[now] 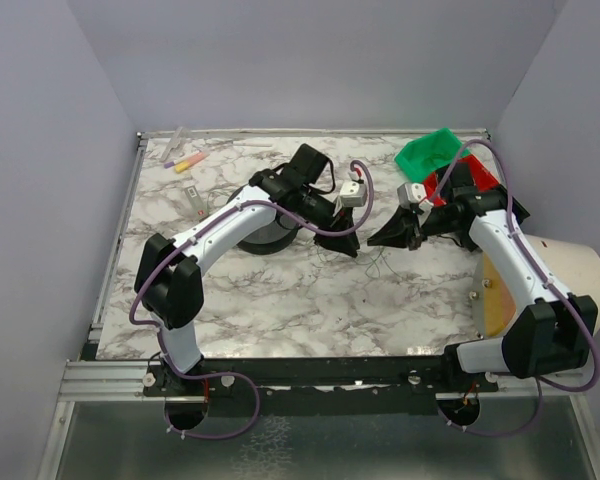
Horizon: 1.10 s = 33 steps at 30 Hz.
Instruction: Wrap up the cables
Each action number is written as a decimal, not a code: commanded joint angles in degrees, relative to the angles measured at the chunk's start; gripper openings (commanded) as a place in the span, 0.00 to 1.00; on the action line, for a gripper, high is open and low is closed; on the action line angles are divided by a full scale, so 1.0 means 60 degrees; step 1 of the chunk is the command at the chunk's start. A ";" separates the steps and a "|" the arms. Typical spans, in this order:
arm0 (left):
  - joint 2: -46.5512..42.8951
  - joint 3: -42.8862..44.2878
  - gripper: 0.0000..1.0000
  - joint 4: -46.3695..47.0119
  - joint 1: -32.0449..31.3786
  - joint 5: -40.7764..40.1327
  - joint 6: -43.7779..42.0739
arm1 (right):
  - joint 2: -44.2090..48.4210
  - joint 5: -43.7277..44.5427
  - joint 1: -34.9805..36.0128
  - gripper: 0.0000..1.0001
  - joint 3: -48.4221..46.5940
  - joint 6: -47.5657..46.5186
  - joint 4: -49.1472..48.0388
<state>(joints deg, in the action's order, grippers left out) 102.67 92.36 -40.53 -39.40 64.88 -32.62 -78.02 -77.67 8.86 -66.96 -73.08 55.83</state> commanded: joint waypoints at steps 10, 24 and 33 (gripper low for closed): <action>-0.0061 0.0057 0.00 -0.0305 -0.0018 -0.0074 -0.0331 | 0.0208 -0.0010 -0.0398 0.01 0.0582 0.1507 -0.1677; -0.0082 -0.0292 0.23 0.0584 -0.0010 -0.0312 0.0566 | 0.0376 -0.0253 -0.0525 0.00 0.0891 0.2059 -0.2221; 0.0030 -0.0277 0.24 0.0765 -0.0025 -0.0475 0.0732 | 0.0392 -0.0252 -0.0525 0.00 0.0884 0.2022 -0.2190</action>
<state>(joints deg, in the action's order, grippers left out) 102.67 90.91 -37.41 -39.42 63.37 -28.99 -76.71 -77.67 5.91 -61.93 -61.06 43.11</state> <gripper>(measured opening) 0.225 0.005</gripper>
